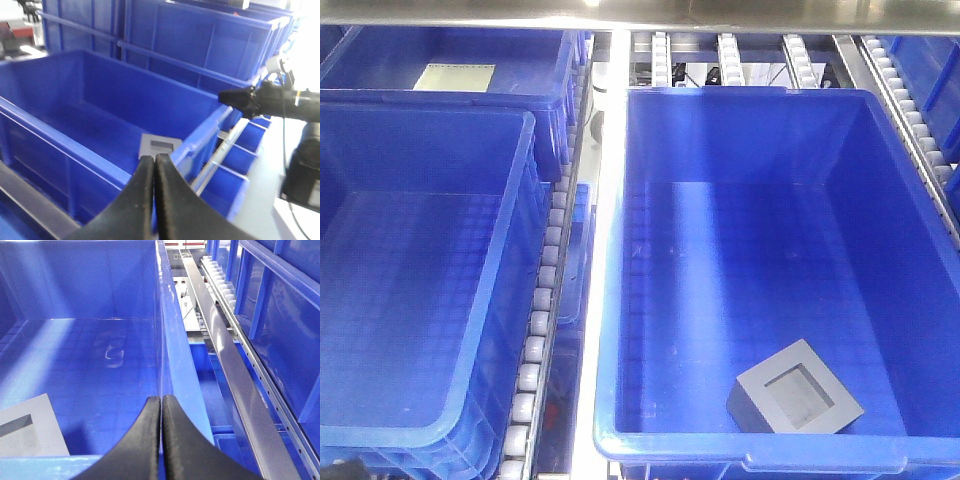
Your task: Sort gray base to blue bin
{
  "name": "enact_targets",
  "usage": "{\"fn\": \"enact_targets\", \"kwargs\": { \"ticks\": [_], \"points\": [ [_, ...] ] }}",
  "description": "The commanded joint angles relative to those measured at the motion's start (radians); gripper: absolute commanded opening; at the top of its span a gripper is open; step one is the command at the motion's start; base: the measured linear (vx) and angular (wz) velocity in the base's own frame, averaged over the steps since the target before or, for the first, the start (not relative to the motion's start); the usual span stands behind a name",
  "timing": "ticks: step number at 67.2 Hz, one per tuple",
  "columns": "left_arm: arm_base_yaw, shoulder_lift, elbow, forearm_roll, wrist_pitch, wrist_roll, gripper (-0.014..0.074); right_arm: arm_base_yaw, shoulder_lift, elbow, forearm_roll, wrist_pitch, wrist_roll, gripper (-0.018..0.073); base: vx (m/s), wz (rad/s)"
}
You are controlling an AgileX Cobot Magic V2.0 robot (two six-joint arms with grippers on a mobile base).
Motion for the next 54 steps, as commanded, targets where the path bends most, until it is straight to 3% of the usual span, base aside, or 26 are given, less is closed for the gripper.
{"fn": "enact_targets", "kwargs": {
  "ticks": [1,16,27,34,42,54],
  "points": [
    [0.068,-0.04,0.0,0.007,-0.078,0.001,-0.0006,-0.005,0.018,0.002,-0.008,-0.067,-0.012,-0.0005,0.0,0.0],
    [0.443,-0.21,0.129,0.009,-0.078,0.005,-0.0006,-0.005,0.018,0.002,-0.008,-0.067,-0.012,-0.0005,0.0,0.0],
    [0.758,-0.259,0.213,0.025,-0.081,0.082,-0.0006,-0.005,0.018,0.002,-0.008,-0.067,-0.012,-0.0005,0.0,0.0],
    [0.904,-0.258,0.252,0.048,-0.094,0.102,-0.0006,-0.005,0.018,0.002,-0.008,-0.067,-0.012,-0.0005,0.0,0.0],
    [0.973,-0.259,0.304,0.092,-0.144,0.102,-0.0006,-0.005,0.018,0.002,-0.008,-0.067,-0.012,-0.0005,0.0,0.0],
    [0.975,-0.259,0.345,0.09,-0.185,0.094,-0.0006,-0.005,0.018,0.002,-0.008,-0.067,-0.012,-0.0005,0.0,0.0]
  ]
}}
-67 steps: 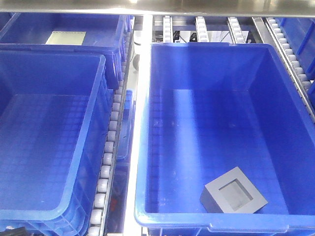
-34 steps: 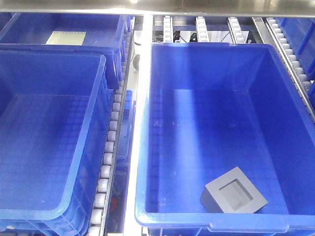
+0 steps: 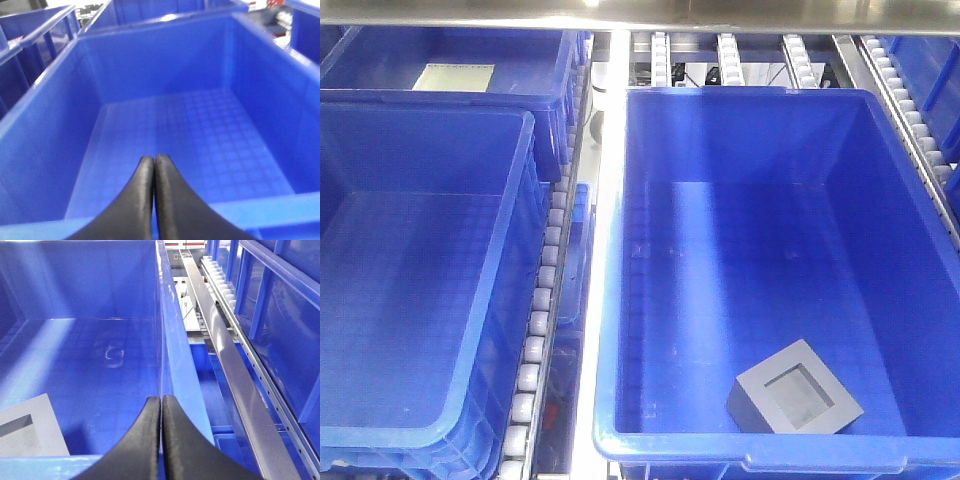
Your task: Sort gray base to blue bin
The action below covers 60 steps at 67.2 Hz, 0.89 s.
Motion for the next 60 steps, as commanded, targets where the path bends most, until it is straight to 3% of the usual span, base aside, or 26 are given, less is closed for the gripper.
{"fn": "enact_targets", "kwargs": {
  "ticks": [1,20,31,60],
  "points": [
    [0.001,-0.014,-0.017,0.001,-0.099,-0.006,-0.0006,-0.005,0.018,0.002,-0.008,-0.067,-0.012,-0.0005,0.0,0.0],
    [0.001,-0.014,-0.015,0.001,-0.1,-0.007,-0.0006,-0.005,0.018,0.002,-0.008,-0.067,-0.012,-0.0005,0.0,0.0],
    [0.001,-0.014,-0.015,0.001,-0.1,-0.059,-0.0006,-0.005,0.018,0.002,-0.008,-0.067,-0.012,-0.0005,0.0,0.0],
    [0.001,-0.014,-0.016,0.001,-0.1,-0.058,-0.0006,-0.005,0.018,0.002,-0.008,-0.067,-0.012,-0.0005,0.0,0.0]
  ]
}}
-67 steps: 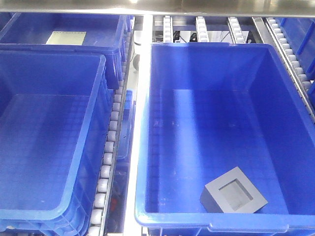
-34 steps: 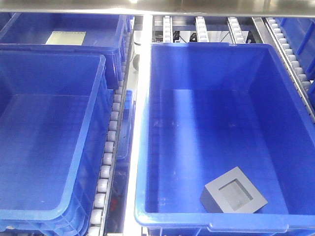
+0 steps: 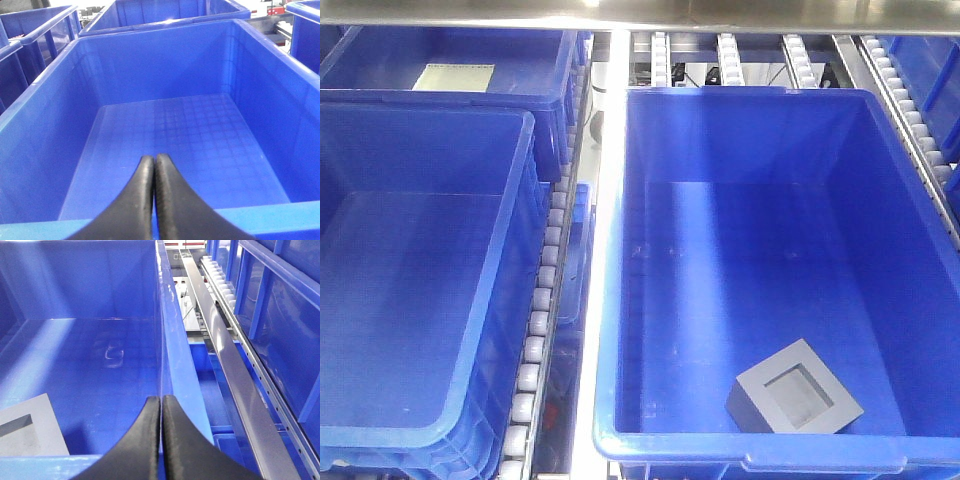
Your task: Sort gray base to blue bin
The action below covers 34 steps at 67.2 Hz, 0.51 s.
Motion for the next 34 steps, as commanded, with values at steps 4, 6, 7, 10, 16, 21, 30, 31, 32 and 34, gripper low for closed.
{"fn": "enact_targets", "kwargs": {
  "ticks": [4,6,7,10,16,21,30,31,32,34],
  "points": [
    [0.001,-0.014,-0.018,-0.002,-0.082,-0.011,-0.0006,-0.005,0.018,0.002,-0.008,-0.068,-0.012,-0.0005,0.0,0.0],
    [0.001,-0.014,-0.018,-0.002,-0.082,-0.011,-0.0006,-0.005,0.018,0.002,-0.008,-0.068,-0.012,-0.0005,0.0,0.0],
    [0.001,-0.014,-0.018,-0.002,-0.082,-0.011,-0.0006,-0.005,0.018,0.002,-0.008,-0.068,-0.012,-0.0005,0.0,0.0],
    [0.001,-0.014,-0.018,-0.002,-0.082,-0.011,-0.0006,-0.005,0.018,0.002,-0.008,-0.068,-0.012,-0.0005,0.0,0.0],
    [0.001,-0.014,-0.019,-0.002,-0.082,-0.011,-0.0006,-0.005,0.018,0.002,-0.008,-0.068,-0.012,-0.0005,0.0,0.0],
    [0.001,-0.014,-0.02,-0.002,-0.082,-0.011,-0.0006,-0.005,0.018,0.002,-0.008,-0.068,-0.012,-0.0005,0.0,0.0],
    [0.001,-0.013,-0.02,-0.002,-0.082,-0.011,-0.0006,-0.005,0.018,0.002,-0.008,-0.068,-0.012,-0.0005,0.0,0.0],
    [0.001,-0.013,-0.02,-0.002,-0.082,-0.011,-0.0006,-0.005,0.018,0.002,-0.008,-0.068,-0.012,-0.0005,0.0,0.0],
    [0.001,-0.013,-0.02,-0.002,-0.082,-0.011,-0.0006,-0.005,0.018,0.002,-0.008,-0.068,-0.012,-0.0005,0.0,0.0],
    [0.001,-0.013,-0.02,-0.002,-0.082,-0.011,-0.0006,-0.005,0.018,0.002,-0.008,-0.068,-0.012,-0.0005,0.0,0.0]
  ]
}}
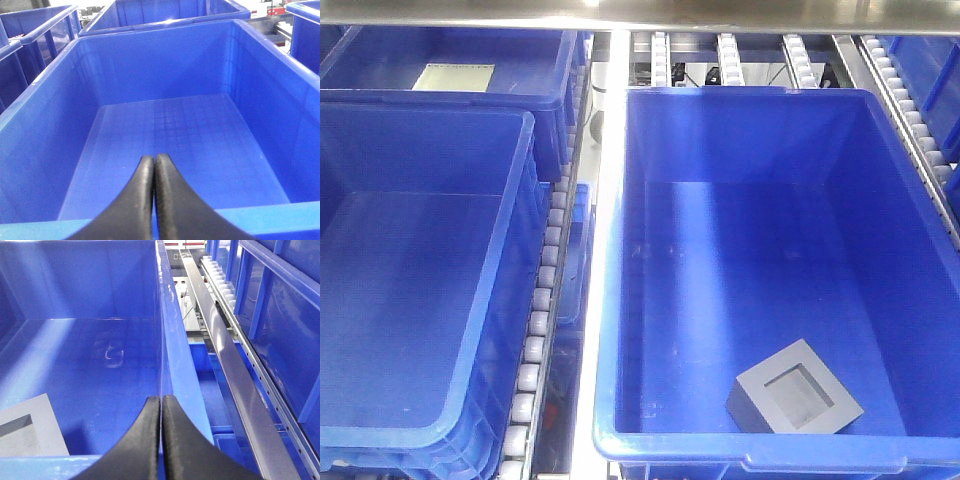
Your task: Sort gray base to blue bin
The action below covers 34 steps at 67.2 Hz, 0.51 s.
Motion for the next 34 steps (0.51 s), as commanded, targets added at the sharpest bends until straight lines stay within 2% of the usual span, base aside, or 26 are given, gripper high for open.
{"fn": "enact_targets", "kwargs": {
  "ticks": [1,34],
  "points": [
    [0.001,-0.013,-0.02,-0.002,-0.082,-0.01,-0.0006,-0.005,0.018,0.002,-0.008,-0.068,-0.012,-0.0005,0.0,0.0],
    [0.001,-0.013,-0.02,-0.002,-0.082,-0.01,-0.0006,-0.005,0.018,0.002,-0.008,-0.068,-0.012,-0.0005,0.0,0.0]
  ]
}}
